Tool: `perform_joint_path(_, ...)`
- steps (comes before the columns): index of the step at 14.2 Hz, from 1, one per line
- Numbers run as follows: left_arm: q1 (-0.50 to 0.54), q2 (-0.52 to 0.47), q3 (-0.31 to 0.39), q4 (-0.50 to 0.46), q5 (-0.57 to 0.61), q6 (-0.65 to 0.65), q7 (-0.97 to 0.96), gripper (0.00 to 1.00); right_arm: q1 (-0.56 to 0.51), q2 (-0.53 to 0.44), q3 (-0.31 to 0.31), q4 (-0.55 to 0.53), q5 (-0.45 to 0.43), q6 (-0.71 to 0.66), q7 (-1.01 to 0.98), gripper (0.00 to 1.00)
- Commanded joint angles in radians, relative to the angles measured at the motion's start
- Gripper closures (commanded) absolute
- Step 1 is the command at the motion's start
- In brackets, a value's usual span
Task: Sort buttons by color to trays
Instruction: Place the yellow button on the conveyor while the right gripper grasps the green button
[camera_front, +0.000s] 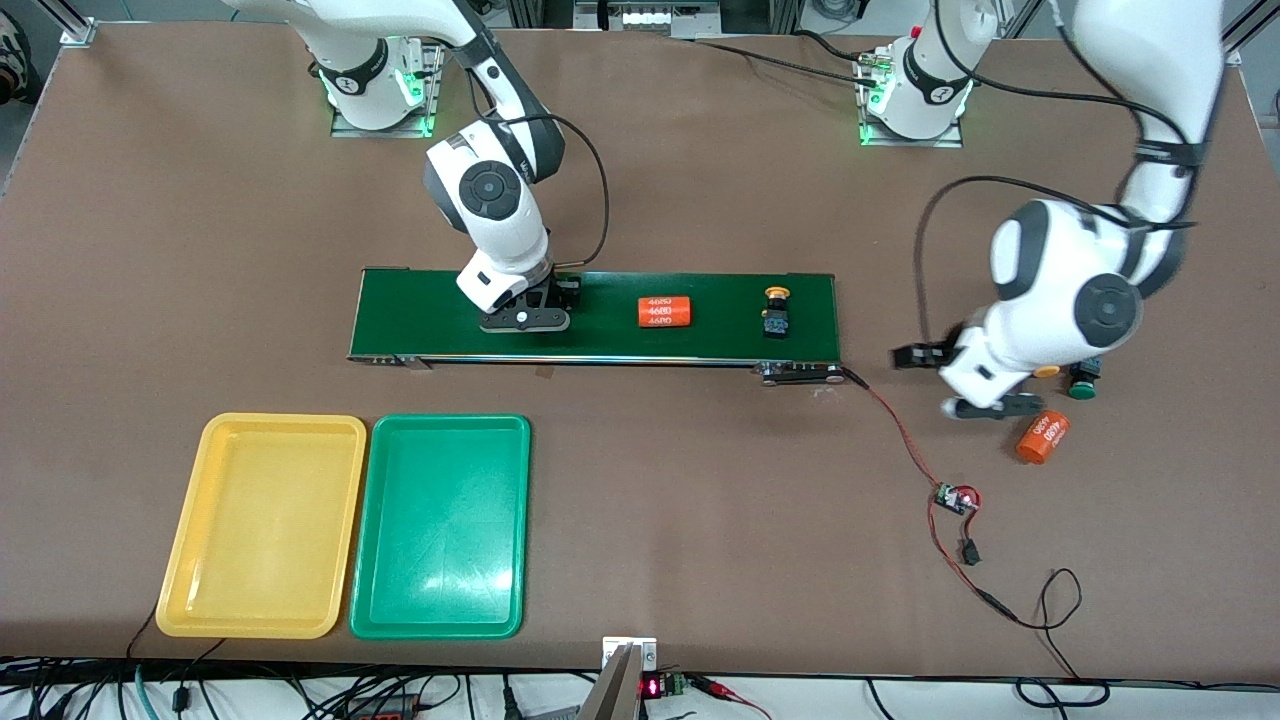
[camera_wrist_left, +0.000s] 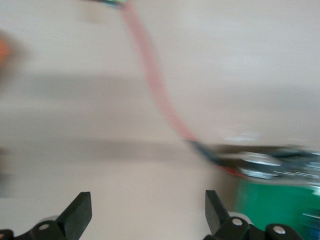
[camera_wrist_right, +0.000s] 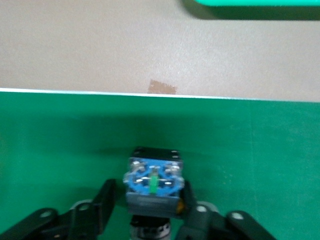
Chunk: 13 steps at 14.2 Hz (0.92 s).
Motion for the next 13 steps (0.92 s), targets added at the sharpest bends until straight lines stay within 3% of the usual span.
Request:
perform_joint_path(1,0.039,0.009,-0.001,0.0,0.131,0.012,0.031,0.0,-0.011,-0.038,-0.009,0.013,-0.003,-0.037,-0.027,1.0)
perform_joint_path(3,0.059,0.035,-0.001,0.022,0.142,0.036,0.17,0.0,-0.044,-0.07,-0.017,0.08,-0.003,-0.158,-0.033,1.0)
perform_joint_path(5,0.083,0.066,0.0,0.03,0.135,0.102,0.383,0.0,-0.1,-0.079,-0.017,0.215,-0.004,-0.296,-0.073,1.0)
perform_joint_path(8,0.134,0.145,0.002,0.098,0.138,0.144,0.623,0.0,-0.155,-0.058,-0.026,0.362,-0.017,-0.338,-0.093,1.0)
perform_joint_path(10,0.17,0.222,0.002,0.192,0.124,0.144,0.813,0.0,-0.212,0.015,-0.034,0.448,-0.066,-0.333,-0.157,0.99)
perform_joint_path(13,0.191,0.242,0.002,0.23,0.128,0.142,0.872,0.0,-0.298,0.152,-0.032,0.612,-0.057,-0.321,-0.278,0.99)
